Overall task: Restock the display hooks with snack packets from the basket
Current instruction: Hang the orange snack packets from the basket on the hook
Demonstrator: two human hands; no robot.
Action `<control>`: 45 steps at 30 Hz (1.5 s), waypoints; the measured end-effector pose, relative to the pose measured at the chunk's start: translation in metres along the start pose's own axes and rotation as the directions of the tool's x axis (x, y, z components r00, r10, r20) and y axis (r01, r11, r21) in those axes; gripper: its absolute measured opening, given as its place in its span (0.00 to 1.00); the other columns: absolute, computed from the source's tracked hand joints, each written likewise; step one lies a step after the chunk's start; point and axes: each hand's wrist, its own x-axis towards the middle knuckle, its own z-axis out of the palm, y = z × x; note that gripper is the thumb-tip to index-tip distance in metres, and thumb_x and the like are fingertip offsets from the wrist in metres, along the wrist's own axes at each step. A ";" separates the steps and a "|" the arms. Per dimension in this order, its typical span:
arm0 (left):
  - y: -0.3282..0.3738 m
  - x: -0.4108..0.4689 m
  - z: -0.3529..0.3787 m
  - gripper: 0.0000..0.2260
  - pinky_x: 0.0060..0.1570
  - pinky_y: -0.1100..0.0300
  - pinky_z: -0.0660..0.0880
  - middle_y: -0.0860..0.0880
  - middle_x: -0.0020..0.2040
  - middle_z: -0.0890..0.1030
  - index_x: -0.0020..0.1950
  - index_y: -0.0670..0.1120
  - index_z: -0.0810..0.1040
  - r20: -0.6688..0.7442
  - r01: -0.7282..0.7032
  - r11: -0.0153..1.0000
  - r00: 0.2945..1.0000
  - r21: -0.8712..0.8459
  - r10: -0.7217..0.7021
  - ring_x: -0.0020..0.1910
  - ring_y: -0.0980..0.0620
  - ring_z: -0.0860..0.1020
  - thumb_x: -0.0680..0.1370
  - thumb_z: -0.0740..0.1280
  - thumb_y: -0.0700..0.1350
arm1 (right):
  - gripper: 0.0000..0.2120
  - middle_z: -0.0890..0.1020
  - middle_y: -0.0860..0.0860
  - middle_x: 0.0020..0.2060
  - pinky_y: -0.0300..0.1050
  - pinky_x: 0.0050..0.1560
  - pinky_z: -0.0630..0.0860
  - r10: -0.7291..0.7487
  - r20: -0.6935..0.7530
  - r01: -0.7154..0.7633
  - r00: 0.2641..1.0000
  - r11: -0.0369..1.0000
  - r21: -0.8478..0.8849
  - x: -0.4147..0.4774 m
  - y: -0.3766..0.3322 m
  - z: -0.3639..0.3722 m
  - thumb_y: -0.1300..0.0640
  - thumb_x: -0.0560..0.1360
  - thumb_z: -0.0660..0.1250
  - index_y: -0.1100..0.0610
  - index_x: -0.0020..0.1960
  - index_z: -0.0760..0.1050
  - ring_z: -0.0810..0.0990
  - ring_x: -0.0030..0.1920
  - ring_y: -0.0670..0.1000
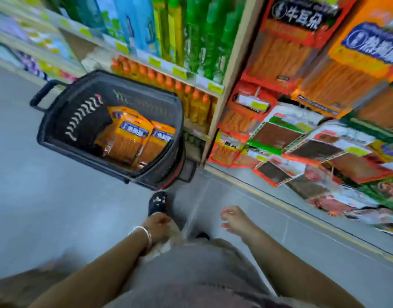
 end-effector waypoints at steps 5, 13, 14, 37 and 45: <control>-0.043 0.015 -0.054 0.09 0.39 0.68 0.72 0.47 0.45 0.74 0.56 0.42 0.77 0.013 0.032 0.999 0.999 0.013 -0.032 0.40 0.52 0.73 0.77 0.63 0.37 | 0.17 0.70 0.51 0.26 0.40 0.30 0.65 0.062 0.179 0.005 0.982 0.937 -0.349 0.007 0.008 0.042 0.69 0.73 0.61 0.54 0.28 0.67 0.69 0.31 0.51; -0.073 0.051 -0.163 0.08 0.43 0.65 0.73 0.51 0.46 0.77 0.53 0.48 0.77 -0.016 0.035 0.996 0.999 -0.078 -0.036 0.44 0.53 0.76 0.78 0.61 0.41 | 0.04 0.77 0.57 0.40 0.44 0.40 0.72 -0.076 0.129 0.107 0.989 0.960 -0.260 0.038 -0.123 0.103 0.62 0.78 0.61 0.59 0.47 0.73 0.77 0.40 0.55; -0.071 0.059 -0.184 0.07 0.44 0.62 0.74 0.49 0.48 0.78 0.53 0.48 0.77 -0.011 0.026 0.993 1.000 -0.111 -0.028 0.46 0.50 0.77 0.78 0.62 0.40 | 0.04 0.77 0.56 0.39 0.42 0.38 0.72 -0.101 0.132 0.128 0.986 0.969 -0.211 0.043 -0.144 0.112 0.62 0.79 0.60 0.58 0.47 0.73 0.76 0.37 0.53; -0.076 0.317 -0.330 0.05 0.55 0.50 0.74 0.42 0.53 0.81 0.50 0.50 0.76 0.028 0.238 0.882 0.968 -0.408 -0.249 0.53 0.44 0.79 0.77 0.62 0.47 | 0.20 0.76 0.53 0.52 0.44 0.40 0.72 0.301 -0.084 -0.288 0.950 0.947 0.141 0.328 -0.282 0.299 0.53 0.77 0.65 0.56 0.66 0.67 0.74 0.41 0.50; -0.079 0.325 -0.332 0.09 0.58 0.51 0.74 0.48 0.55 0.80 0.56 0.52 0.76 -0.027 0.207 0.846 0.967 -0.491 -0.253 0.55 0.49 0.78 0.77 0.62 0.49 | 0.20 0.80 0.52 0.52 0.47 0.50 0.70 0.289 -0.211 -0.221 0.934 0.929 0.297 0.346 -0.298 0.339 0.46 0.72 0.71 0.56 0.59 0.74 0.77 0.46 0.51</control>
